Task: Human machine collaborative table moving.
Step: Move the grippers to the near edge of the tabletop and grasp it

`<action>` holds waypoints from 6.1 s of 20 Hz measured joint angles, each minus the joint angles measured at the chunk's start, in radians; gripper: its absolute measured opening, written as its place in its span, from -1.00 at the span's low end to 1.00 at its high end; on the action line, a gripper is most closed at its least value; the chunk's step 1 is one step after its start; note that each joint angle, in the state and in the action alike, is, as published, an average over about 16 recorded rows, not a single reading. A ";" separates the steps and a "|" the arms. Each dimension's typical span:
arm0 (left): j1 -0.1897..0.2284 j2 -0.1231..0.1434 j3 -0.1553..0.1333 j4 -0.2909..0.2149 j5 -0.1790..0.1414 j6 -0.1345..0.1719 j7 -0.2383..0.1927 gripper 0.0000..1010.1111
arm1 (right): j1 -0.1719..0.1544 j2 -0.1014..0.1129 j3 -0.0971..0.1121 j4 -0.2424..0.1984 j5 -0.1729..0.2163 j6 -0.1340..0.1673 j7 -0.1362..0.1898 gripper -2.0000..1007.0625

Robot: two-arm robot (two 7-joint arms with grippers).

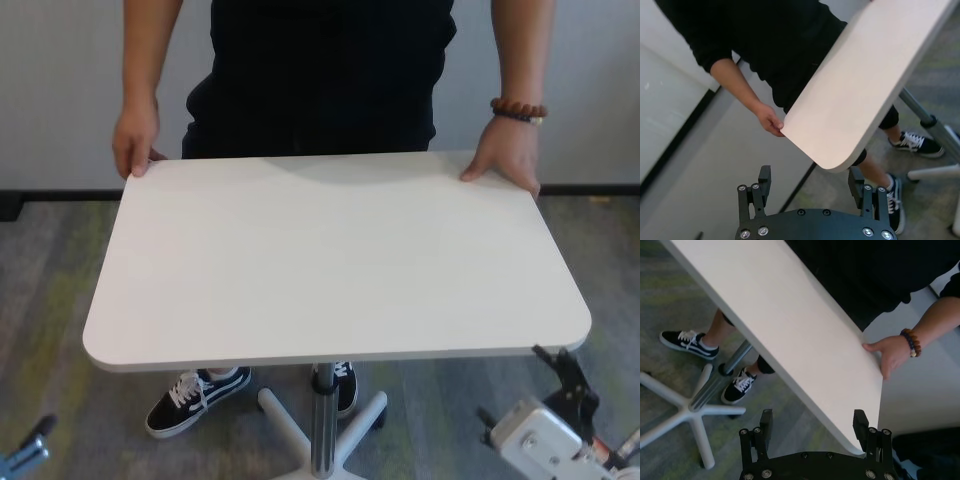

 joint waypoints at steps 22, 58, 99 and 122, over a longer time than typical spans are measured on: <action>-0.251 -0.142 0.293 0.123 0.700 0.264 0.015 0.98 | 0.114 -0.052 -0.084 0.098 -0.170 0.168 0.124 1.00; -0.551 -0.412 0.381 0.333 0.812 0.267 -0.151 0.98 | 0.285 -0.136 -0.205 0.287 -0.503 0.256 0.158 1.00; -0.656 -0.470 0.415 0.408 0.844 0.298 -0.193 0.98 | 0.430 -0.223 -0.209 0.492 -0.659 0.113 0.242 1.00; -0.691 -0.493 0.443 0.435 0.858 0.325 -0.203 0.98 | 0.460 -0.268 -0.178 0.555 -0.698 0.055 0.278 1.00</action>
